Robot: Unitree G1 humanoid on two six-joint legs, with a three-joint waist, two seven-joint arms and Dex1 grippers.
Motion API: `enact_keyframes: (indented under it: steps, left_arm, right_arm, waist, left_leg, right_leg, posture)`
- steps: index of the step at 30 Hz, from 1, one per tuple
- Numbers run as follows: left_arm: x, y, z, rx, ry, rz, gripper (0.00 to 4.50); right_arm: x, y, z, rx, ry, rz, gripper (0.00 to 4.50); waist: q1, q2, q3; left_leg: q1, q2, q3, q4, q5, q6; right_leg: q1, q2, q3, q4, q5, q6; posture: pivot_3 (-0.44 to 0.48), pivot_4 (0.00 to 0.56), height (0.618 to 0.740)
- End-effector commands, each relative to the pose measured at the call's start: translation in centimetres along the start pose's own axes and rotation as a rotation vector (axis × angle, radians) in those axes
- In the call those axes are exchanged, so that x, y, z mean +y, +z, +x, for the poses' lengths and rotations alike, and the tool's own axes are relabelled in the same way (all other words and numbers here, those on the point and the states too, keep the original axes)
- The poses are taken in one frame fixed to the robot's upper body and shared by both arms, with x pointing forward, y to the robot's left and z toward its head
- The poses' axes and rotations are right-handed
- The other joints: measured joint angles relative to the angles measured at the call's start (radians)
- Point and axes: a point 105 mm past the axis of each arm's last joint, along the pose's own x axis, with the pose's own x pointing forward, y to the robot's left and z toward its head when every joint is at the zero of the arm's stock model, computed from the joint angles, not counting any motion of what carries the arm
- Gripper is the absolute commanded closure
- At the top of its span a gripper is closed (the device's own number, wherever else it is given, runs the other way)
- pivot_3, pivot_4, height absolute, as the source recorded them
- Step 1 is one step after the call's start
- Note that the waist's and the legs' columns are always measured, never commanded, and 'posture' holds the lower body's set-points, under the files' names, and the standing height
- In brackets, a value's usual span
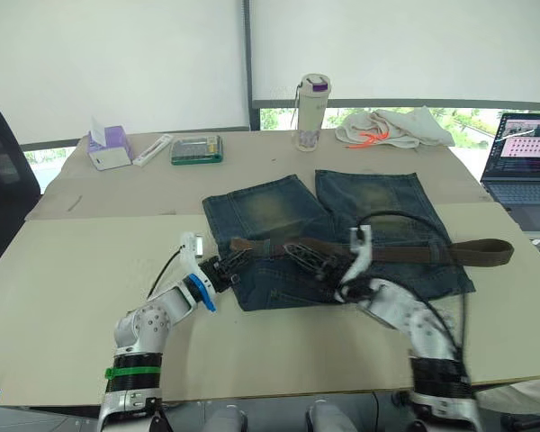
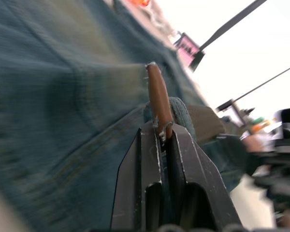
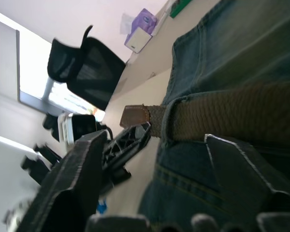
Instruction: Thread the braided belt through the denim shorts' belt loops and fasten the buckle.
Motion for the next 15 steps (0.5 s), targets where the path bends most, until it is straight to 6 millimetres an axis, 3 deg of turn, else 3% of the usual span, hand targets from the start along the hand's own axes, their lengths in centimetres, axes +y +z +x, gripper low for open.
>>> enact_keyframes:
  steps: [1, 8, 10, 15]
  left_arm:
    - [0.3, 0.9, -0.9, 0.000, 0.006, 0.088, 4.50]
    - [3.2, 2.8, -2.6, -0.021, 0.124, 0.181, 4.50]
    - [4.4, 3.5, -2.9, -0.041, 0.190, 0.203, 4.50]
    - [9.6, 6.2, -5.0, -0.102, 0.526, 0.373, 4.50]
  right_arm:
    - [0.0, 4.3, -3.6, -0.114, -0.012, -0.170, 0.02]
    - [-8.4, 9.3, -12.4, -0.119, -0.518, -0.405, 0.02]
    - [-9.5, 10.0, -13.7, -0.108, -0.586, -0.447, 0.02]
    - [-10.9, 11.2, -15.3, -0.071, -0.680, -0.555, 0.02]
  waist:
    - [-0.002, -0.001, 0.000]
    - [0.002, -0.002, 0.001]
    - [0.005, -0.003, 0.001]
    - [0.006, -0.003, 0.002]
  left_leg:
    - [0.000, 0.000, 0.000, 0.000, 0.000, 0.000]
    - [0.001, 0.000, 0.006, 0.000, 0.000, 0.000]
    - [0.001, 0.000, 0.007, 0.000, 0.000, 0.000]
    - [0.001, 0.001, 0.007, 0.000, 0.000, 0.000]
  right_leg:
    - [0.000, 0.000, 0.000, 0.000, 0.000, 0.000]
    - [0.001, 0.000, 0.000, 0.000, 0.000, 0.000]
    - [0.001, 0.000, 0.000, 0.000, 0.000, 0.000]
    - [0.001, 0.001, 0.000, 0.000, 0.000, 0.000]
  posture:
    - [0.000, 0.150, 0.740]
    - [0.000, 0.150, 0.740]
    - [0.000, 0.150, 0.740]
    - [0.000, 0.150, 0.740]
